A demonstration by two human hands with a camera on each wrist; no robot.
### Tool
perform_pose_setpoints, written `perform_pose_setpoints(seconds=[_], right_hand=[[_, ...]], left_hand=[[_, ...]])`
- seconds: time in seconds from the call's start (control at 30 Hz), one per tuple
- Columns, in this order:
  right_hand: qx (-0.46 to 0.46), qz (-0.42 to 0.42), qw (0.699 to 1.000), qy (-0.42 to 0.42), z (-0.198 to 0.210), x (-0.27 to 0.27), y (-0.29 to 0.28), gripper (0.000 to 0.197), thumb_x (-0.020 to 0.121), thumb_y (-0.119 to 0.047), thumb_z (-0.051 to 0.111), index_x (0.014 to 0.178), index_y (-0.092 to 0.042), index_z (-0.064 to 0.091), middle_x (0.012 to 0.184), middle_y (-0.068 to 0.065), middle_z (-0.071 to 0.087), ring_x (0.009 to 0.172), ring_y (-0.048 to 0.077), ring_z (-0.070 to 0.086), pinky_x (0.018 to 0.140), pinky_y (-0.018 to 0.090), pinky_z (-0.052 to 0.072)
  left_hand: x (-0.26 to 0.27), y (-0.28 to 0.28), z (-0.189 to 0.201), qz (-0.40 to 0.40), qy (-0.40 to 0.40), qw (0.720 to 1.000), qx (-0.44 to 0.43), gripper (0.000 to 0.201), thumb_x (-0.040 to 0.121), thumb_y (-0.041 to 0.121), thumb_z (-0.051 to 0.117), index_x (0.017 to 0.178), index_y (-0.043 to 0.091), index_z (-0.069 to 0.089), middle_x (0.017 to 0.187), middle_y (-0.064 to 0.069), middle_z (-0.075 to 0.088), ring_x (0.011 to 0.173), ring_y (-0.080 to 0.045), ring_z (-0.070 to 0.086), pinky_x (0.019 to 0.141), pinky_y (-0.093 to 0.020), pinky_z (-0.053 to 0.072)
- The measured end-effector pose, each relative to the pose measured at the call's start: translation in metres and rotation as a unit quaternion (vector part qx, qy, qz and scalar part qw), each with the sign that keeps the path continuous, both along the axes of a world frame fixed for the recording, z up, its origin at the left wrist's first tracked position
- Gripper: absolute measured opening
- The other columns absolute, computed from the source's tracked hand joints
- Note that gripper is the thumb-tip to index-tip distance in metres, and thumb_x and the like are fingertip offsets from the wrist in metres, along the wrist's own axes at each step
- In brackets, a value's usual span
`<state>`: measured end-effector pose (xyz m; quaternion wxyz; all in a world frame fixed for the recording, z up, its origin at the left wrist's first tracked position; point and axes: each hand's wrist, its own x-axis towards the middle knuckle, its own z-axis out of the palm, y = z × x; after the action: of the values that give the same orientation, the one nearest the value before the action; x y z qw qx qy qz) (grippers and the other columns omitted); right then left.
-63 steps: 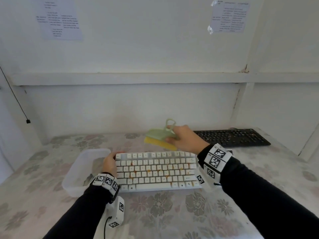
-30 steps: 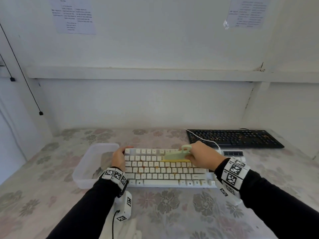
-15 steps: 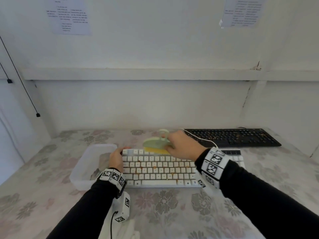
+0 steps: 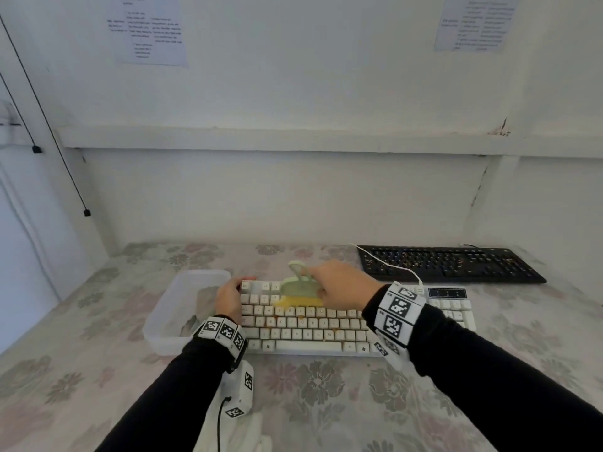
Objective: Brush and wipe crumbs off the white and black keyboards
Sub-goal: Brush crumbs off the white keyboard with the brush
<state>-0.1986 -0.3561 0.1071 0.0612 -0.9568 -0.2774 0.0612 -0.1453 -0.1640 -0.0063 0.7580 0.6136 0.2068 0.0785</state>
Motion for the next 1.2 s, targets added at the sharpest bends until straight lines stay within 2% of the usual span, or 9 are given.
perform_pose_setpoints(seconds=[0.17, 0.27, 0.33, 0.53, 0.73, 0.83, 0.93, 1.07, 1.2], right_hand=[[0.028, -0.015, 0.999, -0.024, 0.018, -0.002, -0.007, 0.014, 0.088, -0.005, 0.048, 0.1, -0.011, 0.051, 0.07, -0.009, 0.039, 0.074, 0.017, 0.048, 0.05, 0.012, 0.027], [0.078, -0.005, 0.996, -0.038, 0.012, -0.001, 0.009, 0.024, 0.089, -0.007, 0.048, 0.112, -0.006, 0.054, 0.076, -0.003, 0.05, 0.063, 0.013, 0.052, 0.05, 0.015, 0.037], [0.099, 0.003, 0.995, -0.016, 0.002, -0.002, 0.022, 0.03, 0.09, -0.007, 0.048, 0.12, -0.005, 0.053, 0.08, 0.002, 0.056, 0.06, 0.013, 0.054, 0.054, 0.024, 0.051], [0.055, -0.003, 0.998, 0.0, -0.011, -0.006, 0.026, 0.043, 0.09, -0.001, 0.045, 0.132, -0.013, 0.047, 0.082, 0.003, 0.055, 0.063, 0.014, 0.049, 0.051, 0.015, 0.038], [0.011, -0.03, 0.999, 0.001, 0.004, -0.007, 0.0, 0.033, 0.088, -0.004, 0.048, 0.12, -0.01, 0.052, 0.079, -0.003, 0.049, 0.07, 0.015, 0.051, 0.052, 0.014, 0.032], [0.027, -0.006, 0.999, -0.031, 0.011, -0.007, 0.001, 0.028, 0.089, -0.004, 0.046, 0.115, -0.008, 0.053, 0.068, -0.01, 0.042, 0.057, 0.003, 0.042, 0.05, 0.014, 0.03], [0.058, 0.017, 0.997, -0.048, 0.008, -0.007, 0.013, 0.025, 0.09, -0.006, 0.045, 0.114, -0.006, 0.055, 0.07, -0.004, 0.048, 0.053, 0.002, 0.04, 0.051, 0.015, 0.036], [0.052, 0.02, 0.998, -0.017, -0.005, -0.011, 0.022, 0.024, 0.092, -0.006, 0.044, 0.113, -0.003, 0.056, 0.066, -0.006, 0.044, 0.055, 0.007, 0.042, 0.049, 0.013, 0.031], [0.021, 0.0, 1.0, -0.01, -0.003, -0.011, 0.013, 0.03, 0.09, -0.003, 0.046, 0.118, -0.009, 0.053, 0.065, -0.012, 0.038, 0.058, 0.006, 0.043, 0.05, 0.013, 0.031]], left_hand=[[-0.002, 0.0, 0.0, -0.001, 0.002, 1.0, -0.006, 0.03, 0.089, 0.013, 0.044, 0.069, 0.011, 0.066, 0.059, -0.007, 0.061, 0.058, -0.024, 0.055, 0.061, -0.032, 0.047], [-0.002, 0.0, 0.001, -0.004, 0.001, 1.0, 0.003, 0.031, 0.089, 0.012, 0.043, 0.069, 0.011, 0.066, 0.069, -0.01, 0.061, 0.073, -0.03, 0.057, 0.074, -0.039, 0.049], [-0.003, 0.0, 0.002, 0.0, -0.007, 1.0, 0.013, 0.031, 0.091, 0.01, 0.04, 0.073, 0.007, 0.065, 0.071, -0.01, 0.06, 0.077, -0.029, 0.056, 0.074, -0.038, 0.047], [0.005, 0.006, -0.008, -0.009, 0.016, 1.0, -0.015, 0.037, 0.084, 0.018, 0.046, 0.056, 0.016, 0.07, 0.073, -0.013, 0.062, 0.08, -0.032, 0.057, 0.086, -0.05, 0.048], [0.004, 0.003, -0.005, -0.012, 0.014, 0.999, -0.026, 0.033, 0.088, 0.016, 0.046, 0.063, 0.014, 0.068, 0.057, -0.007, 0.062, 0.062, -0.028, 0.056, 0.075, -0.041, 0.048], [0.006, 0.004, -0.008, -0.012, 0.005, 1.0, -0.015, 0.032, 0.089, 0.014, 0.044, 0.066, 0.013, 0.066, 0.053, -0.004, 0.061, 0.06, -0.026, 0.055, 0.07, -0.037, 0.047], [0.008, 0.003, -0.009, -0.011, -0.008, 1.0, -0.014, 0.033, 0.091, 0.013, 0.042, 0.067, 0.012, 0.064, 0.048, -0.001, 0.061, 0.056, -0.024, 0.053, 0.063, -0.033, 0.046], [0.009, 0.003, -0.009, -0.005, -0.012, 1.0, -0.011, 0.033, 0.09, 0.012, 0.041, 0.066, 0.011, 0.064, 0.062, -0.009, 0.06, 0.063, -0.027, 0.054, 0.066, -0.034, 0.046], [0.008, 0.004, -0.01, -0.018, 0.001, 1.0, -0.026, 0.031, 0.089, 0.017, 0.044, 0.066, 0.013, 0.065, 0.05, -0.004, 0.06, 0.056, -0.025, 0.053, 0.062, -0.033, 0.046]])
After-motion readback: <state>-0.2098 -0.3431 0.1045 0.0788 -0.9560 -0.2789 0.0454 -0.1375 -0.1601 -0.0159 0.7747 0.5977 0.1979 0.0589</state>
